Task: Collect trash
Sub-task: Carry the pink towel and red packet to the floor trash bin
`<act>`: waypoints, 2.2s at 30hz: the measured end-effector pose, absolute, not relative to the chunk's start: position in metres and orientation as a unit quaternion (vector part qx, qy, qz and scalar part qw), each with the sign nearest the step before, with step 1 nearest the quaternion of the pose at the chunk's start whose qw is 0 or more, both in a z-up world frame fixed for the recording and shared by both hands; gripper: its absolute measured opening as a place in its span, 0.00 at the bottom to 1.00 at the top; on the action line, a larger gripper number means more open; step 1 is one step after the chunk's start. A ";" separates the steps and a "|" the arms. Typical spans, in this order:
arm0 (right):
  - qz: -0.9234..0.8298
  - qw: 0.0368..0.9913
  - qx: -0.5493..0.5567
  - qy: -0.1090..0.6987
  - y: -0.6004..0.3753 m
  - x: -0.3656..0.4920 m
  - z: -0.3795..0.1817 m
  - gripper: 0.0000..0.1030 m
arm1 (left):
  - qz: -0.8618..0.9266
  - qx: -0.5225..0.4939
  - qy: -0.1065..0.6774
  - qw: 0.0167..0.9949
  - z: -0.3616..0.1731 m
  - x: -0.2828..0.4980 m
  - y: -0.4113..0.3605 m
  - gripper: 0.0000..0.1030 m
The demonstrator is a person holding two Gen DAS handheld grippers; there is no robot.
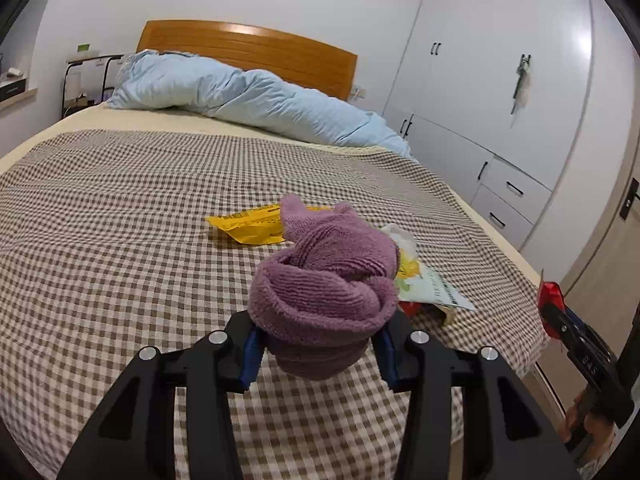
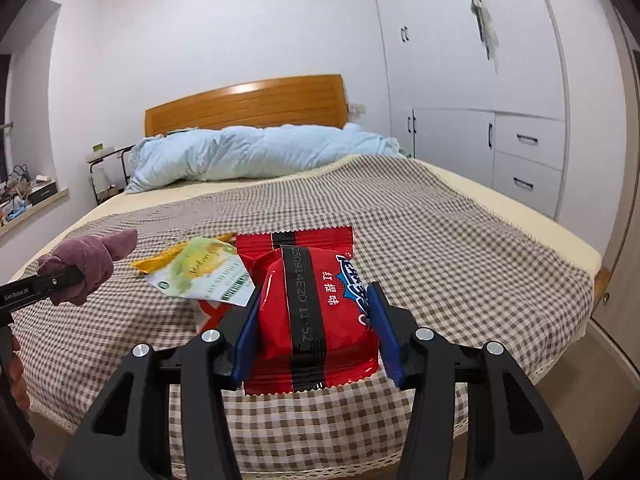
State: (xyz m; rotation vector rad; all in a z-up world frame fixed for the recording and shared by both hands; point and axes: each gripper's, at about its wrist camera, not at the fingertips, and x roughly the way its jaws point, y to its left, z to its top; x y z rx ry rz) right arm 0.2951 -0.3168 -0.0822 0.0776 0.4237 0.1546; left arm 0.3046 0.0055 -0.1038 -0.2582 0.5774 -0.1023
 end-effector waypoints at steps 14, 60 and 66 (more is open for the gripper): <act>0.099 0.980 0.016 0.174 -0.304 0.242 -0.048 0.48 | -0.084 -0.123 0.273 0.950 -0.075 0.234 -0.004 0.42; 0.196 0.940 0.020 0.277 -0.282 0.115 -0.109 0.48 | -0.131 -0.078 0.337 0.929 -0.111 0.079 -0.026 0.42; 0.193 0.931 0.013 0.310 -0.280 0.109 -0.136 0.48 | -0.124 -0.081 0.374 0.915 -0.143 0.081 -0.027 0.42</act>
